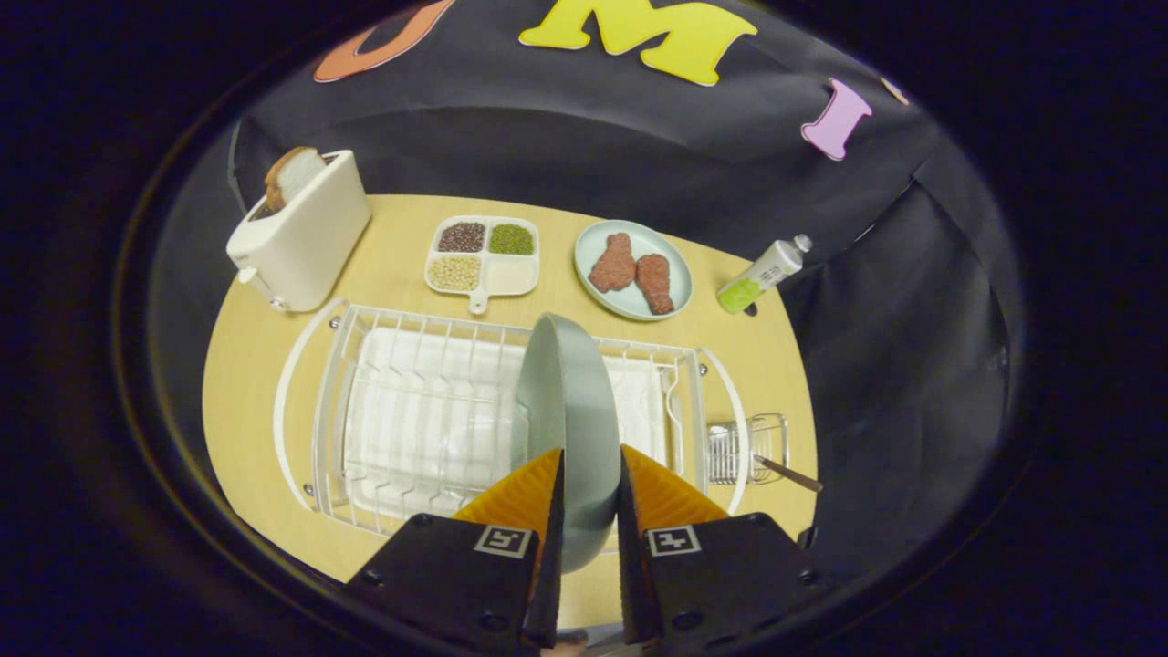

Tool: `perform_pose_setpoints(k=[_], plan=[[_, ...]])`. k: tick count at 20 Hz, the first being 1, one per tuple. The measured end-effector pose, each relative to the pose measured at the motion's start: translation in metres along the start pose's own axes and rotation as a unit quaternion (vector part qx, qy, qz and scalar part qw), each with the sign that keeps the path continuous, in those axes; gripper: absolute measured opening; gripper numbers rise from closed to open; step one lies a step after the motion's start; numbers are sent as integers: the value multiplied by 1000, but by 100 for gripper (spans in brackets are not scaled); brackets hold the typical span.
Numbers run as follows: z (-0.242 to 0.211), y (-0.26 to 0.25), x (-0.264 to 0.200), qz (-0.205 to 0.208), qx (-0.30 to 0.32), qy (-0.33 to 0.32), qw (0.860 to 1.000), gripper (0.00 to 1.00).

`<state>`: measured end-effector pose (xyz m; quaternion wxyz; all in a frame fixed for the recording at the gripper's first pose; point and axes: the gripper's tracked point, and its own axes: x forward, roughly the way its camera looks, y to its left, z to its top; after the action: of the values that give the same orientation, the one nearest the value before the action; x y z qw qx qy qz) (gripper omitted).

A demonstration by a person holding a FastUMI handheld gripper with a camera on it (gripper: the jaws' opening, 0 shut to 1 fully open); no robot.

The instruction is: Take the plate from the dish rack, then take the spoon from the basket and place it into the plate.

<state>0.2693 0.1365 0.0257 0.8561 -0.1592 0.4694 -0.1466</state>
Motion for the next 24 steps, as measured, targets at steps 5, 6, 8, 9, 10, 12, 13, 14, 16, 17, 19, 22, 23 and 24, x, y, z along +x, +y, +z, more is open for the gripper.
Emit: perform_pose_setpoints(k=[5, 6, 8, 9, 10, 12, 13, 14, 16, 17, 19, 22, 23, 24], plan=[[10, -26, -20, -106, -6, -52, 993, 24], [11, -29, -23, -113, -3, -58, 992, 24], [12, -37, -32, -129, 2, -72, 989, 23], [14, -46, -37, -137, 4, -85, 987, 23], [16, -55, -44, -150, 6, -101, 983, 22], [15, -60, -47, -136, 9, -116, 984, 18], [6, -56, -42, -116, 11, -95, 989, 16], [-3, -54, -36, -93, 17, -77, 993, 14], [-7, -63, -23, -78, 29, -63, 995, 13], [-11, -69, -18, -74, 35, -54, 995, 13], [-18, -75, -8, -62, 46, -41, 996, 13], [-27, -86, 5, -48, 53, -23, 997, 13], [-28, -88, 8, -44, 56, -19, 997, 13], [-30, -90, 12, -43, 59, -16, 997, 13]])
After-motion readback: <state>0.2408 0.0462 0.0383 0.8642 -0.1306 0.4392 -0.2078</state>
